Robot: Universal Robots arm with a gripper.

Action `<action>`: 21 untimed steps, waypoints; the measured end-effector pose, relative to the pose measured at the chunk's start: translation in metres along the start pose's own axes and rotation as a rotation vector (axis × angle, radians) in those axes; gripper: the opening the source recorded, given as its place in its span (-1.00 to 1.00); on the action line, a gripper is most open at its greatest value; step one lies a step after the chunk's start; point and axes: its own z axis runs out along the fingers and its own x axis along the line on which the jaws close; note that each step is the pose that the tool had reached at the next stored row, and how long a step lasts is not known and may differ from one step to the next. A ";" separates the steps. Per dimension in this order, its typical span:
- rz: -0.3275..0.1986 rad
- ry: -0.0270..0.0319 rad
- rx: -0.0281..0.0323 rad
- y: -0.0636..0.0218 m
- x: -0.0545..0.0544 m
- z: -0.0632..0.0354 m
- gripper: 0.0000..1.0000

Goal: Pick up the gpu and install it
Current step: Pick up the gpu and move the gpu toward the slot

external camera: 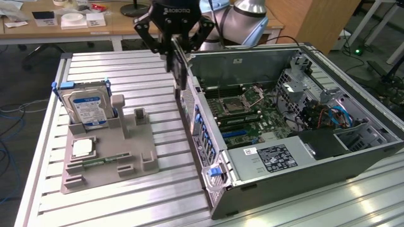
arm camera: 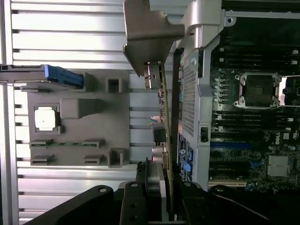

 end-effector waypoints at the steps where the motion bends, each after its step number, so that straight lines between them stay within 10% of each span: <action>1: 0.000 0.0000 0.0000 0.0000 -0.005 0.0007 -0.40; 21: 0.000 -0.0001 -0.0001 0.0005 -0.090 0.0124 -0.40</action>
